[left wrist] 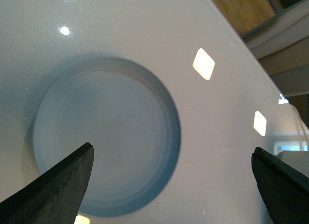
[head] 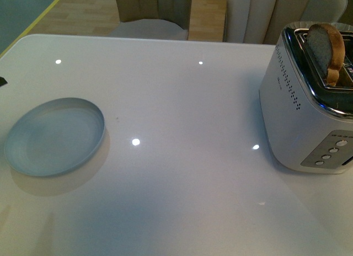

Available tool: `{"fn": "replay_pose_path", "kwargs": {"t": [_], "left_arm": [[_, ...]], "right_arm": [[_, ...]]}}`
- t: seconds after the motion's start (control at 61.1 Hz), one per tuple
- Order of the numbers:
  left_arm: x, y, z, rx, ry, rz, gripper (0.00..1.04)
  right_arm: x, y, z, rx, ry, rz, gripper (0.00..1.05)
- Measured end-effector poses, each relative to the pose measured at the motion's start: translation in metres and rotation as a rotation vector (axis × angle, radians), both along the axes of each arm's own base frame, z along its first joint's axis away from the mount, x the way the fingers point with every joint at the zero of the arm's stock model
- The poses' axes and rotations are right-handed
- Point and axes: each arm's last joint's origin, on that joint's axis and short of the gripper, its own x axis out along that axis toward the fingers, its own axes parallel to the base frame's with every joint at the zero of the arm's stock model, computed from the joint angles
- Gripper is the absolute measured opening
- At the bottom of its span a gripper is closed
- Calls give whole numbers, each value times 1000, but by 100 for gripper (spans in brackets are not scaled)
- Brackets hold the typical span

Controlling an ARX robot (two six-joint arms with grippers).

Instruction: Left arm holds plate, right arm toasts bread

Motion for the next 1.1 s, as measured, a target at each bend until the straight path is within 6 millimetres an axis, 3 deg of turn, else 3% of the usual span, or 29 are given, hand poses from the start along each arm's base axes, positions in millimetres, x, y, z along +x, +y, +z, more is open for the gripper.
{"fn": "replay_pose_path", "kwargs": {"t": [0.065,0.295,0.556,0.72,0.818,0.884,1.096], "left_arm": [[-18,-17,19,-12,-36,-13,98],[-60,-54,58,-16,-121,-25,98],[-109,-78,87,-9,-193,-40,98],[-117,-80,93,-5,-233,-40,97],[-122,-76,83,343,-511,98,77],[-127,-72,85,533,-598,87,61],[-139,-61,76,676,-619,17,19]], "right_arm": [[0,0,0,0,0,0,96],[0,0,0,0,0,0,96],[0,0,0,0,0,0,96],[0,0,0,0,0,0,96],[0,0,0,0,0,0,96],[0,0,0,0,0,0,96],[0,0,0,0,0,0,96]]}}
